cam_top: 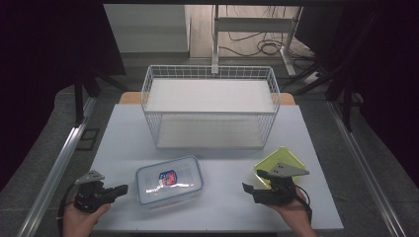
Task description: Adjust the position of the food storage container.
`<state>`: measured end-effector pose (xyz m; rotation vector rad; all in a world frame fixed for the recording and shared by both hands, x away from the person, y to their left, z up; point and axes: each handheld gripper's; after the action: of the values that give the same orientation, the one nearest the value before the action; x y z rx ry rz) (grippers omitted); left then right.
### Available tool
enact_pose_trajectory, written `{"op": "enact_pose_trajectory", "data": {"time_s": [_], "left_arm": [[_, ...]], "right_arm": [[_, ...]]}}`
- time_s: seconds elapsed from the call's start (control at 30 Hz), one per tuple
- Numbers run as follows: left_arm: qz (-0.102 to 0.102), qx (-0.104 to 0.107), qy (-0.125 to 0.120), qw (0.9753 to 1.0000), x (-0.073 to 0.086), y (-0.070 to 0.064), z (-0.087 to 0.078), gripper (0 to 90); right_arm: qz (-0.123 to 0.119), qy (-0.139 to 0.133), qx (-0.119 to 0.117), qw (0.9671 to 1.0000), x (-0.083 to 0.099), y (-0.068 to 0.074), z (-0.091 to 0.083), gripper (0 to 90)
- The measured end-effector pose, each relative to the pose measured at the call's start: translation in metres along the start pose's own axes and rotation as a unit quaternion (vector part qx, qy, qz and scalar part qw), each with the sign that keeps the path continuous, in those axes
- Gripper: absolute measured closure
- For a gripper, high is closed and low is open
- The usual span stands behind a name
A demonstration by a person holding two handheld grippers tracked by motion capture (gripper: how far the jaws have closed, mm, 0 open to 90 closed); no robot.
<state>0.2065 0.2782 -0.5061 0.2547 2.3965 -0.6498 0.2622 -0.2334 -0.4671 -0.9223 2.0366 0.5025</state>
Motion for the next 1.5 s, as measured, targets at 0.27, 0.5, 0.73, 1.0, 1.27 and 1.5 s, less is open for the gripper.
{"op": "enact_pose_trajectory", "data": {"time_s": [0.27, 0.5, 0.73, 1.0, 1.27, 1.5], "left_arm": [[0.004, -0.004, 0.019, 0.9998, -0.01, -0.003, 0.016, 90.0], [-0.003, -0.006, 0.032, 0.9995, -0.019, 0.0, 0.028, 90.0], [0.004, -0.005, 0.037, 0.9993, -0.029, -0.003, 0.037, 90.0], [0.019, 0.001, 0.045, 0.9988, -0.041, -0.016, 0.053, 90.0], [0.029, 0.007, 0.052, 0.9982, -0.052, -0.029, 0.069, 90.0], [0.042, 0.009, 0.055, 0.9976, -0.057, -0.042, 0.08, 90.0]], "right_arm": [[0.003, 0.0, 0.003, 1.0, 0.001, -0.003, -0.002, 26.7], [0.004, -0.001, 0.002, 1.0, 0.0, -0.005, -0.002, 26.7], [0.004, -0.002, 0.002, 1.0, 0.0, -0.005, -0.003, 26.8], [0.005, -0.001, 0.002, 1.0, 0.0, -0.005, -0.003, 26.9], [0.004, 0.0, 0.0, 1.0, 0.0, -0.005, -0.003, 26.8], [0.004, 0.0, -0.001, 1.0, -0.001, -0.005, -0.003, 26.9]]}}
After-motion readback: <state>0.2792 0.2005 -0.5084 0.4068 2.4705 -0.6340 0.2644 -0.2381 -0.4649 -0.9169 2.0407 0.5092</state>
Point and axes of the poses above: each handheld gripper's, and its own axes: z roughly forward along the jaws, x roughly out of its underside, y roughly to its left, and after that the axes turned 6 degrees about -z, right-handed
